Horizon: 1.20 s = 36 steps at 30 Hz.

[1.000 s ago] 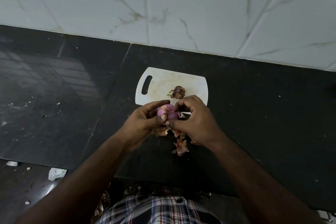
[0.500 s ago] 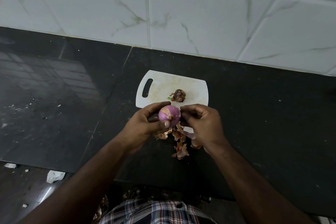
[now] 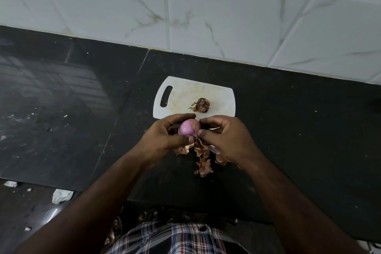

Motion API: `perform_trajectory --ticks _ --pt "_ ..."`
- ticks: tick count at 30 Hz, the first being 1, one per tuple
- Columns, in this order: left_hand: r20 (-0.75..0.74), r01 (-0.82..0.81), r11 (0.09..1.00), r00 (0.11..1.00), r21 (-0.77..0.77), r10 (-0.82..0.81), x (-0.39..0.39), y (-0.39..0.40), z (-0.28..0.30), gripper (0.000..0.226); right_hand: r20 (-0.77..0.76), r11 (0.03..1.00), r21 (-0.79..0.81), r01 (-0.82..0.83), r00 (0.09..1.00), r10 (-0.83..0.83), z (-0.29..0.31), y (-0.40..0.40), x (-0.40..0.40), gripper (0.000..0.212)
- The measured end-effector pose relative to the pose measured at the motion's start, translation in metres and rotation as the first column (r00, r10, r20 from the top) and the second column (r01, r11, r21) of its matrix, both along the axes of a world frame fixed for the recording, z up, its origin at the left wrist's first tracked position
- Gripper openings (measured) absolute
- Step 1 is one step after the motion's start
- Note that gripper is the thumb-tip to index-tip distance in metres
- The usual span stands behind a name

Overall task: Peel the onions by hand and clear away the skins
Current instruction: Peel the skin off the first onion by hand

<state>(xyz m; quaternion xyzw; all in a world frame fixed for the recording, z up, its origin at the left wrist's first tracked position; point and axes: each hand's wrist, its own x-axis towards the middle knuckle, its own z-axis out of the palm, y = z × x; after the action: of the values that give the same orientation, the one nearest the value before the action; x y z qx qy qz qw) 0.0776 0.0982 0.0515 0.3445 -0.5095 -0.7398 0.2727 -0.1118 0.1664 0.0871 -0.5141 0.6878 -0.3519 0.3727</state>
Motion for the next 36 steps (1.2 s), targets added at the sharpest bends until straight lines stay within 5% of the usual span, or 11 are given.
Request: perform_trajectory --ticks 5,11,16,20,26,32,36 --pt "0.155 -0.003 0.978 0.987 -0.21 0.036 -0.003 0.001 -0.003 0.064 -0.044 1.0 0.008 -0.004 0.999 0.004 0.002 0.002 0.007 0.035" --pt "0.324 0.021 0.844 0.928 -0.535 0.183 -0.011 0.006 0.0 0.063 -0.18 0.997 0.025 0.078 0.981 -0.072 0.002 -0.001 0.011 0.019" --pt "0.342 0.03 0.796 0.912 -0.605 0.225 -0.015 0.003 0.004 0.061 -0.176 0.99 -0.054 0.131 0.975 -0.138 -0.004 -0.001 0.014 0.018" --pt "0.331 0.012 0.822 0.918 -0.57 0.217 -0.016 0.008 0.003 0.064 -0.199 0.988 -0.088 0.129 0.969 -0.144 -0.008 -0.001 0.008 0.016" --pt "0.236 -0.072 0.94 0.959 -0.334 0.157 -0.012 0.002 0.005 0.061 0.049 0.996 -0.023 0.084 0.995 -0.083 -0.006 -0.002 -0.003 0.018" --pt "-0.017 -0.126 0.992 0.992 0.029 0.127 -0.008 0.0 -0.002 0.05 -0.117 0.989 -0.148 -0.02 0.993 0.003 -0.003 0.002 0.0 0.026" --pt "-0.069 -0.103 0.991 0.992 0.083 0.109 -0.008 -0.001 0.0 0.047 -0.183 0.972 -0.222 -0.074 0.983 0.034 -0.002 0.002 0.002 0.026"
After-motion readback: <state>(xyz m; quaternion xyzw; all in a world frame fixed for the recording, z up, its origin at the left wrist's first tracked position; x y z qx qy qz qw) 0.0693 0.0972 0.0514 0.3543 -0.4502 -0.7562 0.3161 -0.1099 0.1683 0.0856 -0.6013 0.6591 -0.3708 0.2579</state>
